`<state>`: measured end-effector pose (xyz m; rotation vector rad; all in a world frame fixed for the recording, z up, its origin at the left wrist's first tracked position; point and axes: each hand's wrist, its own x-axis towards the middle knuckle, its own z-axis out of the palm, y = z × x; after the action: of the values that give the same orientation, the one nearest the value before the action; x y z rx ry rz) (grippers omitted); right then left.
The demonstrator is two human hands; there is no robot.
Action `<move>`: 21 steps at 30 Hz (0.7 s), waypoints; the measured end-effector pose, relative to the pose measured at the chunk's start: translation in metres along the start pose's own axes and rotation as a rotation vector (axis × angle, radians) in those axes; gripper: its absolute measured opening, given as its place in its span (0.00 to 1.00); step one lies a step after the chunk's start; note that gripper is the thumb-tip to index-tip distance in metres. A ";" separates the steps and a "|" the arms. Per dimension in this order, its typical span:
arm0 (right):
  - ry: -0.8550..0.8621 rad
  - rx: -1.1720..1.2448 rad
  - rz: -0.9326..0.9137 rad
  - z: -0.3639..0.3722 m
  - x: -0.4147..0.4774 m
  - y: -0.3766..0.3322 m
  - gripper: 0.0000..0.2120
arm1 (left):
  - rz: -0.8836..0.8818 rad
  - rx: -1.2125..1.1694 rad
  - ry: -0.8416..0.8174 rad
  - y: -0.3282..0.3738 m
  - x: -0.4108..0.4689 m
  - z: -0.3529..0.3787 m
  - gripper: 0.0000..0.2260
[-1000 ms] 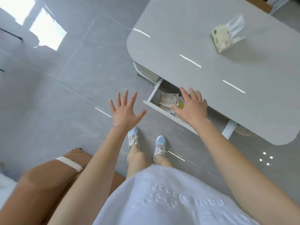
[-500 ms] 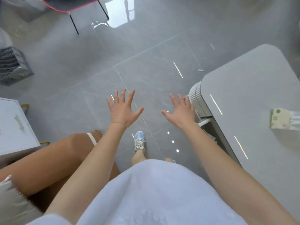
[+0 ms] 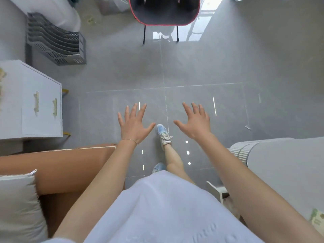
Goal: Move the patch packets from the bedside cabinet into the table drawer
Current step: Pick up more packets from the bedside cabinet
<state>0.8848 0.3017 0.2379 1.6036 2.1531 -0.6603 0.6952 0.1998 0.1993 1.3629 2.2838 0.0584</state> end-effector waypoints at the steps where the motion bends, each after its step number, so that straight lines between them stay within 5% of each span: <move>1: -0.005 -0.019 -0.028 -0.004 0.013 -0.010 0.37 | -0.029 -0.013 0.011 -0.006 0.009 -0.004 0.34; 21: -0.183 -0.325 -0.621 -0.072 0.168 -0.254 0.38 | -0.664 -0.257 0.150 -0.160 0.094 -0.087 0.35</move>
<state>0.5928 0.4135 0.2404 0.6746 2.4581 -0.5561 0.4912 0.2155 0.1976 0.4469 2.6275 0.2310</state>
